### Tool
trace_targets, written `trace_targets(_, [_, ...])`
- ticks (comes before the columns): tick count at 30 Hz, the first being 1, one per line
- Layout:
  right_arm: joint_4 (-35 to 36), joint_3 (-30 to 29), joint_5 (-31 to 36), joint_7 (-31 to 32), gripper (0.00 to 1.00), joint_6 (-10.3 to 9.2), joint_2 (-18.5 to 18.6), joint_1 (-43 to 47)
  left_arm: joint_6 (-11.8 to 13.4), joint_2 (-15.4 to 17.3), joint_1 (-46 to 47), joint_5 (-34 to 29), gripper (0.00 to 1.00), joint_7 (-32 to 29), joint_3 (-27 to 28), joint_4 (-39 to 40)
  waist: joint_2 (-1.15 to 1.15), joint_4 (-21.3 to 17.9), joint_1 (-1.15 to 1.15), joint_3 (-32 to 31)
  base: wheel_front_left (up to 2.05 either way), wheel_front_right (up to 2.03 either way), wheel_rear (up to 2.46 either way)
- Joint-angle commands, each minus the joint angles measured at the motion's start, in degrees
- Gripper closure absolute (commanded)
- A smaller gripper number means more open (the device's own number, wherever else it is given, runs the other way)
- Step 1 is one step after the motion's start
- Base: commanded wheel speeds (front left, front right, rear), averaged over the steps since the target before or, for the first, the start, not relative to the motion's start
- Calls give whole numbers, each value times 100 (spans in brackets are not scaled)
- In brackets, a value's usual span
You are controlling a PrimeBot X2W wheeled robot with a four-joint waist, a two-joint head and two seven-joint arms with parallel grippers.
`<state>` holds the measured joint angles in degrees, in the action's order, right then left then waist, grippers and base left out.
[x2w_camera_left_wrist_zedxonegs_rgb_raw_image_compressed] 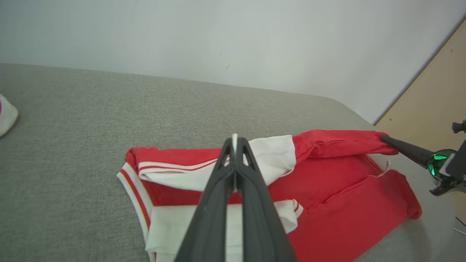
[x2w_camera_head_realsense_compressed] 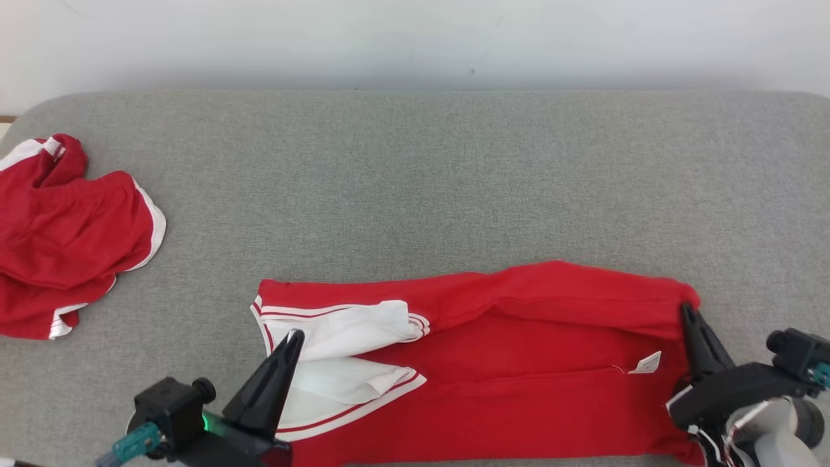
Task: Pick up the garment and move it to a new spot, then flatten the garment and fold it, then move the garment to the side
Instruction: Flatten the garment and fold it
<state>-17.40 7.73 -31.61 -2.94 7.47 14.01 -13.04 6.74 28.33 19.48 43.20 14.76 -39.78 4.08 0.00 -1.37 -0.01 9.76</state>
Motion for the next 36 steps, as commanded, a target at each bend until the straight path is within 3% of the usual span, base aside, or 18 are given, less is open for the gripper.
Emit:
trace_targets(1, [156,-101,43,54,100,5,-28,212,17,-19,-174,-94,100,44,84,-15,0,44,1,-35,0,0,0])
trace_targets(15, [720,-553,272,494,100,5,-235,1047,-314,-547,-900,-383,100,38,507,-594,0,79,1,-223,0,0,0])
trace_targets(16, [734,-574,329,485,71,5,-230,1057,-296,-588,-904,-428,69,38,544,-638,0,85,1,-239,0,0,0])
trace_targets(17, [754,-606,357,457,28,5,-255,1072,-269,-634,-918,-476,36,38,583,-690,0,91,1,-253,0,0,0])
trace_targets(18, [765,-631,385,447,0,5,-287,1099,-274,-685,-936,-509,0,38,647,-701,0,99,1,-264,0,0,0])
trace_targets(27, [934,-895,698,326,0,5,-412,1207,-267,-1006,-1304,-868,0,38,1296,-587,0,194,1,-403,0,0,0])
trace_targets(36, [832,-1045,1069,600,0,5,-435,1035,-137,-1391,-1648,-1532,0,38,2194,-289,0,235,1,-506,0,0,0])
